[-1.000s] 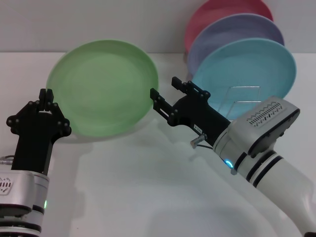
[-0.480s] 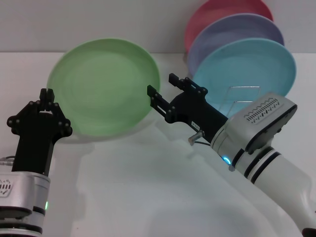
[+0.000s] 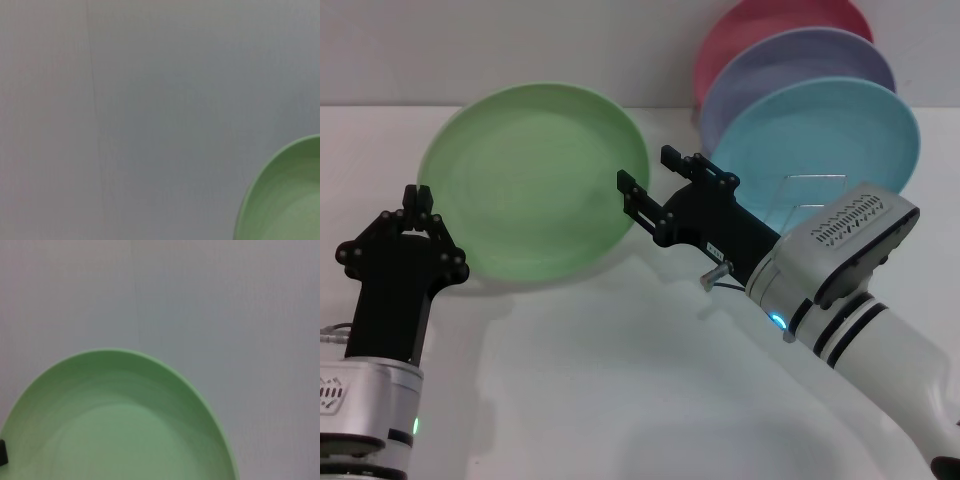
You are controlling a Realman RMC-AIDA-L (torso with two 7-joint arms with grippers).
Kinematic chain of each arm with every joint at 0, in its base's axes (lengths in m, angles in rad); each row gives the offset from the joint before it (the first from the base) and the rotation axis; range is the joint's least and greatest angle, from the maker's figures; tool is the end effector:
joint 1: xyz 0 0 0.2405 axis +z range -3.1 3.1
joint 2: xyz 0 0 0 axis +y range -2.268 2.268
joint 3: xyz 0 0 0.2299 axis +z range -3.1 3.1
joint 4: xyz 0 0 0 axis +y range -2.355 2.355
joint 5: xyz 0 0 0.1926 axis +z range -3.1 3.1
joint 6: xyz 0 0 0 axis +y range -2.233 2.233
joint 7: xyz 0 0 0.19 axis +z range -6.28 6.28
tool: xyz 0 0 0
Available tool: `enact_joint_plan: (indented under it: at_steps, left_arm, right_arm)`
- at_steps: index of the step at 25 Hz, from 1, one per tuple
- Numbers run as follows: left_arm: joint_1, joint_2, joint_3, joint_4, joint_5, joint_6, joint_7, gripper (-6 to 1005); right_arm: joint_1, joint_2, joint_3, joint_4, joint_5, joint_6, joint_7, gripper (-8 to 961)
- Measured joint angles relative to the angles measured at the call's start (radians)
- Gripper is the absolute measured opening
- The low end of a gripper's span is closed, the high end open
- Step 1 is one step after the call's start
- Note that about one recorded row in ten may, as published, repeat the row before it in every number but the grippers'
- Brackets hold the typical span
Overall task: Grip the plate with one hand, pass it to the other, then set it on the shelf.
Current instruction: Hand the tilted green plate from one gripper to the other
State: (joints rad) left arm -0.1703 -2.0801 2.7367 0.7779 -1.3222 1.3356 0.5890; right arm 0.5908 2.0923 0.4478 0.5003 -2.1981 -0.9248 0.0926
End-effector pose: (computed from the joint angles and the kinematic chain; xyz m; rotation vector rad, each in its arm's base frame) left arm -0.2206 0.2843 -0.0361 -1.4949 -0.4046 -0.6458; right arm 0.1507 0.3519 -0.1170 -2.1095 0.4929 0.8748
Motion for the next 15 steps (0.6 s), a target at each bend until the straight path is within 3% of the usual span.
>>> enact_joint_plan:
  at_steps: [10, 15]
  left_arm:
    - [0.005, 0.0, 0.009, 0.01, 0.0, 0.002, 0.0, 111]
    - [0.005, 0.0, 0.016, 0.011, 0.0, 0.002, 0.0, 113]
  right_arm:
    - [0.0, 0.0, 0.0, -0.004, 0.0, 0.0, 0.0, 598]
    - [0.0, 0.0, 0.0, -0.004, 0.0, 0.0, 0.001, 393]
